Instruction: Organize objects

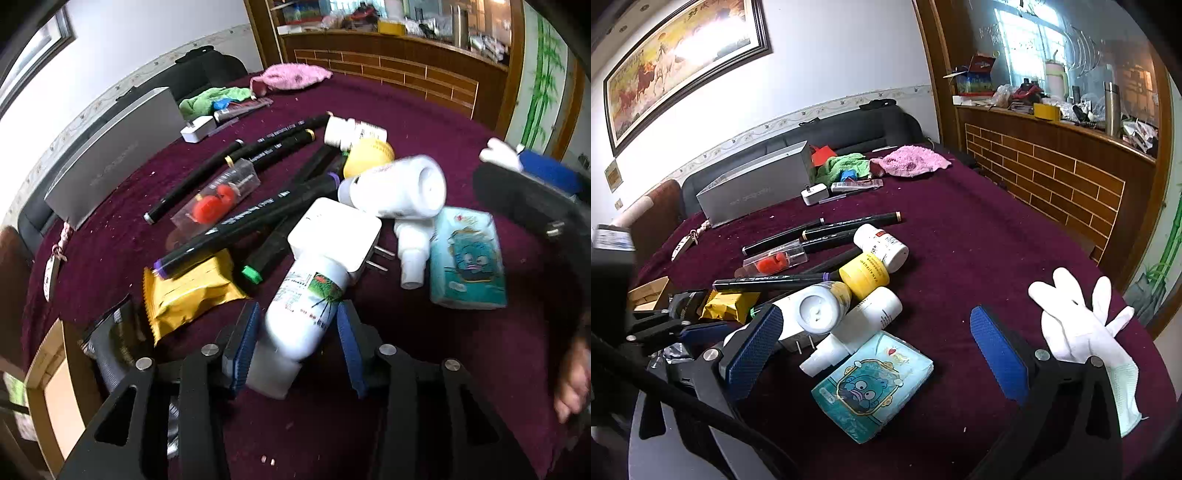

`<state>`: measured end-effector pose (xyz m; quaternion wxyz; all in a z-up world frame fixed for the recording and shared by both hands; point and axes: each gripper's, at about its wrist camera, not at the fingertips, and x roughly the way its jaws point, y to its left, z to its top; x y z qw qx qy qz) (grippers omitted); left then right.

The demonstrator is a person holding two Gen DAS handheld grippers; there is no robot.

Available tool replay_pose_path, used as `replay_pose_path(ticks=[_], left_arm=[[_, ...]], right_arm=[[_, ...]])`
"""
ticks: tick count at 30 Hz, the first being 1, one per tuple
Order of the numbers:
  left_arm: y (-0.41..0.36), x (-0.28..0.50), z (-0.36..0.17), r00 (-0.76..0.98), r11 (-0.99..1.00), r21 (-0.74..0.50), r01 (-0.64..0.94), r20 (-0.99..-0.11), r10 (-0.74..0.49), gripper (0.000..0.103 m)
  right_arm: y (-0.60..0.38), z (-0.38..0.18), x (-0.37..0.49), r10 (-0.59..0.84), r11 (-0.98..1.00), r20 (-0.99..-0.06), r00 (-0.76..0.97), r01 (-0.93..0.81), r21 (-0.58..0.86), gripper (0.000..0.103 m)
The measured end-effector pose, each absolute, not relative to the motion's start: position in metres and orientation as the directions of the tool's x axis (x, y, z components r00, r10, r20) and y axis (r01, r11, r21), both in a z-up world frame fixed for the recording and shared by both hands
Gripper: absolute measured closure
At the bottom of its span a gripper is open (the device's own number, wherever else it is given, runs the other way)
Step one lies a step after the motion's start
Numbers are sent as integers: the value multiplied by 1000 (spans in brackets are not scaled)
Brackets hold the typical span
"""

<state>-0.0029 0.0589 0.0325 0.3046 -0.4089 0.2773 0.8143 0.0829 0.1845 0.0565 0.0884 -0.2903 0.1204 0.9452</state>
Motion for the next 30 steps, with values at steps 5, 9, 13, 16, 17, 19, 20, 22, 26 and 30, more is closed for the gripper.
replay_pose_path(ticks=[5, 9, 13, 16, 17, 19, 20, 22, 26, 30], left_arm=[[65, 5, 29, -514, -661, 251, -707, -825, 237, 67], [49, 7, 32, -445, -711, 126, -692, -850, 281, 75], [32, 15, 36, -420, -749, 47, -661, -850, 318, 75], [21, 25, 43, -462, -778, 56, -626, -831, 311, 74], [17, 28, 45, -477, -791, 58, -610, -823, 308, 74], [11, 34, 50, -515, -815, 77, -574, -808, 287, 74], [9, 37, 51, -533, -825, 90, -557, -801, 272, 74], [2, 44, 55, -567, -844, 114, -524, -786, 245, 74], [-19, 57, 60, -603, -882, 113, -458, -768, 215, 74], [-48, 70, 69, -617, -910, 70, -409, -756, 219, 74]], right_arm=[[186, 56, 83, 111, -950, -576, -810, -256, 177, 1], [188, 53, 80, 102, -948, -592, -799, -257, 185, 1], [190, 50, 78, 96, -945, -608, -788, -264, 194, 1], [190, 47, 76, 93, -943, -629, -772, -271, 193, 1], [190, 46, 76, 97, -943, -630, -770, -274, 190, 1], [189, 47, 76, 110, -943, -630, -768, -281, 177, 1], [188, 47, 75, 116, -944, -632, -766, -283, 171, 1], [185, 46, 74, 131, -946, -636, -760, -287, 148, 1], [177, 47, 73, 175, -950, -635, -752, -298, 92, 1], [164, 50, 71, 220, -956, -624, -750, -292, 14, 1]])
